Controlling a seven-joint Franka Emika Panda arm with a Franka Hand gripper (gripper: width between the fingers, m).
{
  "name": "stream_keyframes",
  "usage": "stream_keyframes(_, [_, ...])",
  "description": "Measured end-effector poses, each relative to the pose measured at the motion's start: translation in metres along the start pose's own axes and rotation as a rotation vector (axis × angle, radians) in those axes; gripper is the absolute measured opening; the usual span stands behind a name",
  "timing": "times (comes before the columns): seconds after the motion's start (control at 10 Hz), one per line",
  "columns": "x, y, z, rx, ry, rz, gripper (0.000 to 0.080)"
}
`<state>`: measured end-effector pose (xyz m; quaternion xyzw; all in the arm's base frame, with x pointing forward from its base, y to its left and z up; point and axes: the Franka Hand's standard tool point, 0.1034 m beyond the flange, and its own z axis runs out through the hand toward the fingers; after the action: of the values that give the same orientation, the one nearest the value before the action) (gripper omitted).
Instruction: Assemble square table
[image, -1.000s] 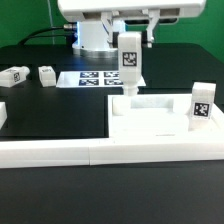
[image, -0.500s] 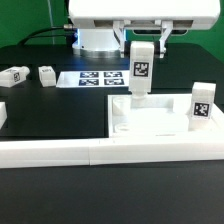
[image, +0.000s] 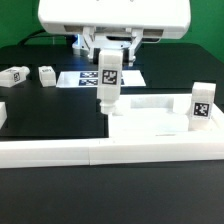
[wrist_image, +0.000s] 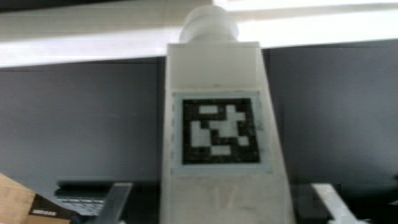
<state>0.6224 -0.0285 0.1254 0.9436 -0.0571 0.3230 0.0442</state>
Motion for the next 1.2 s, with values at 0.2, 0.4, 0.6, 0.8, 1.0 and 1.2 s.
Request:
stream_keyframes(0.2, [-0.005,-0.007,0.002,0.012,-0.010,0.004,0.0290])
stream_keyframes(0.4, [-0.012,-0.016,0.004,0.022,-0.021,-0.001,0.0290])
stream_keyframes(0.6, [-0.019,-0.022,0.007,0.027,-0.032,-0.008,0.0290])
stream_keyframes(0.8, [-0.021,-0.025,0.009,0.030,-0.037,-0.012,0.0290])
stream_keyframes(1.0, [-0.022,-0.028,0.012,0.032,-0.038,-0.016,0.0290])
stream_keyframes(1.2, [-0.022,-0.034,0.014,0.037,-0.038,-0.023,0.0290])
